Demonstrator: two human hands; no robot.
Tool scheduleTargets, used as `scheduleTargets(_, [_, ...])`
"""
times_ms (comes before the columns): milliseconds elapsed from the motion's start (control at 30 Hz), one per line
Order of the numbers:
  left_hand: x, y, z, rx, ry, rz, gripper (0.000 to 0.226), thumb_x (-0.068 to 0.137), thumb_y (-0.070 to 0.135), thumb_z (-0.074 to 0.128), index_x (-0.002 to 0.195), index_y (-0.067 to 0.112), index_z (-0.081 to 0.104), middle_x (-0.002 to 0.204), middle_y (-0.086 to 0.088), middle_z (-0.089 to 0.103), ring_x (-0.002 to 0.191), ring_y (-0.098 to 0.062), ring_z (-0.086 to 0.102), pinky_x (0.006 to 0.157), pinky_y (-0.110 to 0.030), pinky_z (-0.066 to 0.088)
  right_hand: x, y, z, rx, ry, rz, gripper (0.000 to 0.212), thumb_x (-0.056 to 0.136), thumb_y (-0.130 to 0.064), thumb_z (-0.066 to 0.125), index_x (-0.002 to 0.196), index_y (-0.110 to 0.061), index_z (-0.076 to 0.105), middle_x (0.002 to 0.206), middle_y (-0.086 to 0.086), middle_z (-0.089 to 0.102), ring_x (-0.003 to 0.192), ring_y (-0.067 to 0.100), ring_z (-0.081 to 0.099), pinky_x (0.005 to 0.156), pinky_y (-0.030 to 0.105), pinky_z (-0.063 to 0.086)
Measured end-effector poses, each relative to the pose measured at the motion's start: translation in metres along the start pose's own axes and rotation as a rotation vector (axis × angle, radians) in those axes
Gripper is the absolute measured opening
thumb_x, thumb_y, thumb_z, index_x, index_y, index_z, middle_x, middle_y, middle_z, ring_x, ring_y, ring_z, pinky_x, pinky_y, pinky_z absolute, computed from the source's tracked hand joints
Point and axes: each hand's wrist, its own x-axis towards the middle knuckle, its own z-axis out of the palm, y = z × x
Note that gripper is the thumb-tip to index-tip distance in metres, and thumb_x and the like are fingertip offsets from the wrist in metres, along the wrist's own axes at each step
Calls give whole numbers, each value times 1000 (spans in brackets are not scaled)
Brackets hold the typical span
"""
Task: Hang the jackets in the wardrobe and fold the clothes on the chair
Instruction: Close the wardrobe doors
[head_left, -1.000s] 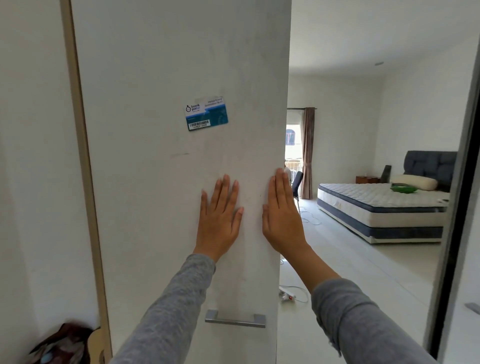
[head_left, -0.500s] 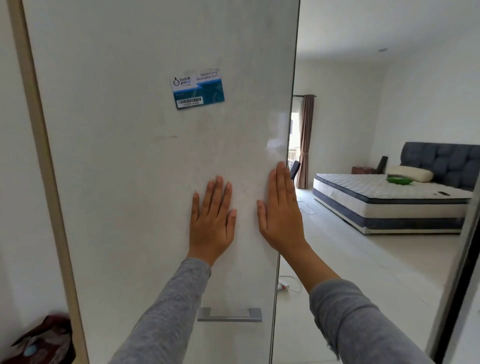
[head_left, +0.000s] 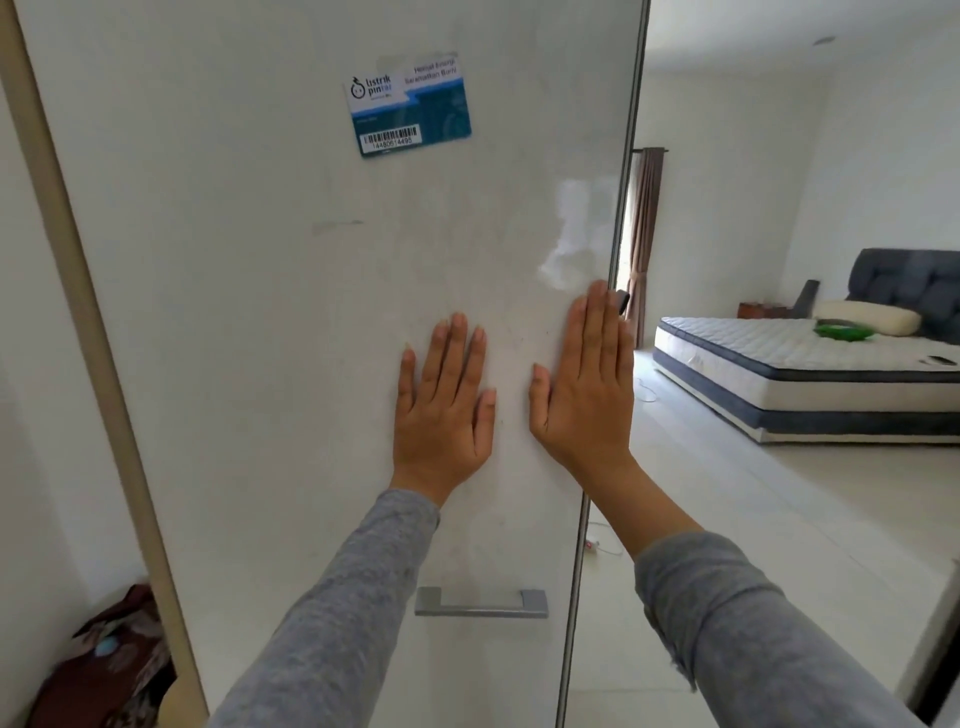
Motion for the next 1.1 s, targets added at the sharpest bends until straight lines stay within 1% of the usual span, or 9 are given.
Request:
scheduleTargets(133, [0,2,-3,-1,-4,-1,60,98,31,29,151,16,5,159,-2,-1,147,-17,3,119,-44,7,1,0,-6,36,-16,2,66,93,-32,35,145,3,15,153,23,17,145,30,10,118,44,15])
scheduleTargets(233, [-1,2,-4,-5,-16,-12,62,97,30,30,151,17,3,159,1,-9,147,-17,1,119,-44,6,0,0,-9,77,-7,10,67,92,-31,37,146,1,14,154,22,19,146,22,2,119,39,11])
scheduleTargets(333, [-2,4,-5,2,-18,-21,63,97,30,31,151,17,4,159,2,-8,147,-17,2,119,-44,7,0,0,-12,87,-5,0,66,92,-31,37,146,1,14,153,21,20,146,21,0,119,39,12])
scheduleTargets(533, [-2,5,-8,35,-64,-50,59,98,31,24,151,17,2,159,1,-9,147,-18,2,119,-46,7,-2,1,-13,116,-53,-23,65,94,-31,37,145,3,18,154,21,19,144,28,13,118,41,16])
scheduleTargets(667, [0,19,-21,48,-145,-130,58,98,27,29,150,9,10,157,-8,9,146,-21,10,118,-46,12,-4,5,-19,159,-108,-25,65,94,-30,41,145,3,19,154,21,18,145,29,13,118,42,17])
scheduleTargets(800, [5,25,-51,55,-287,-126,57,97,26,34,148,5,18,156,-13,17,145,-23,16,115,-43,23,-8,9,-41,164,-242,-60,66,93,-27,40,147,3,17,156,20,12,146,28,10,117,43,18])
scheduleTargets(900, [11,27,-65,53,-453,-171,61,95,33,30,149,8,15,157,-10,14,145,-20,13,114,-43,28,-13,19,-51,132,-360,-86,68,85,-17,36,148,1,17,157,16,12,146,26,11,118,41,16])
scheduleTargets(1000, [8,52,-89,43,-580,-246,70,89,47,11,150,13,12,158,-4,8,146,-16,11,117,-41,21,-30,35,-77,172,-505,-84,71,78,-16,35,147,-1,23,157,12,16,145,24,17,117,40,15])
scheduleTargets(1100, [-6,82,-109,23,-654,-262,77,84,53,-1,151,17,8,159,1,2,147,-14,4,117,-36,9,-48,57,-109,252,-684,-65,70,84,-14,41,149,-5,17,158,9,4,147,22,4,119,41,12])
